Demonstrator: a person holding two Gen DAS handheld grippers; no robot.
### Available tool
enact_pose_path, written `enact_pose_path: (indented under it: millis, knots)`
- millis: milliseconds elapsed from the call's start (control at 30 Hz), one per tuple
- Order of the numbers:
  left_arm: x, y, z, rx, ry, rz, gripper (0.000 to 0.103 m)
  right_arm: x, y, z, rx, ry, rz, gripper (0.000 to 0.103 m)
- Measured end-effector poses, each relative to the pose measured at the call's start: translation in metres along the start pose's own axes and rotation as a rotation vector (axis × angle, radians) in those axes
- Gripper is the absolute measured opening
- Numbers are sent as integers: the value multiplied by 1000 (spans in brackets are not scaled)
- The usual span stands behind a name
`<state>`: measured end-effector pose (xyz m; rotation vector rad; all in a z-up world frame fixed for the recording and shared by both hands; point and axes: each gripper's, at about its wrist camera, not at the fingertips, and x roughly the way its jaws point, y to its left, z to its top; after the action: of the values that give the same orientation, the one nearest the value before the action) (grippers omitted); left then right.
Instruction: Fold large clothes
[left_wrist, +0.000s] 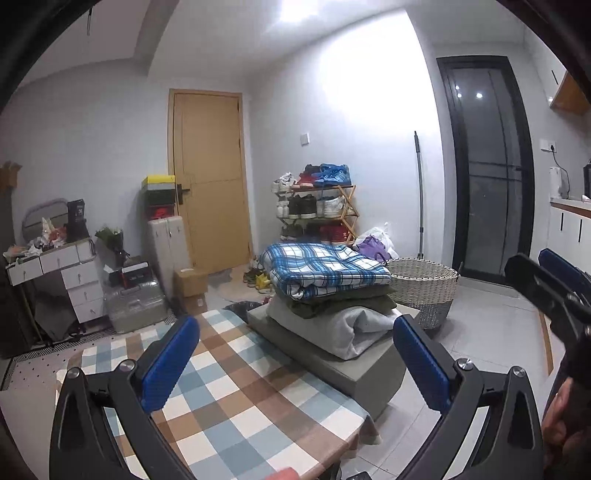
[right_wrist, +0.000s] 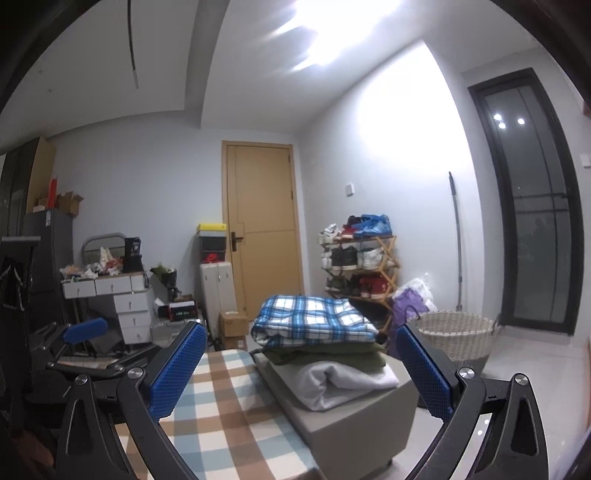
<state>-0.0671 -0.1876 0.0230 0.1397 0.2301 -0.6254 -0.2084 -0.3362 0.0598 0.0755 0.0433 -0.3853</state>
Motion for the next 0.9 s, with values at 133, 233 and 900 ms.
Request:
enact_pose_path:
  millis: [133,233,900]
  knots:
    - [1,-6,0,10,13,-8,102,0,-6,1,20,7,0,103]
    - [-1,-10,1,14,10,-7,102,0,-7,1,22,9,3,103]
    - [-1,-25,8,49,-16,25,102,2,-10,2,27,15,15,103]
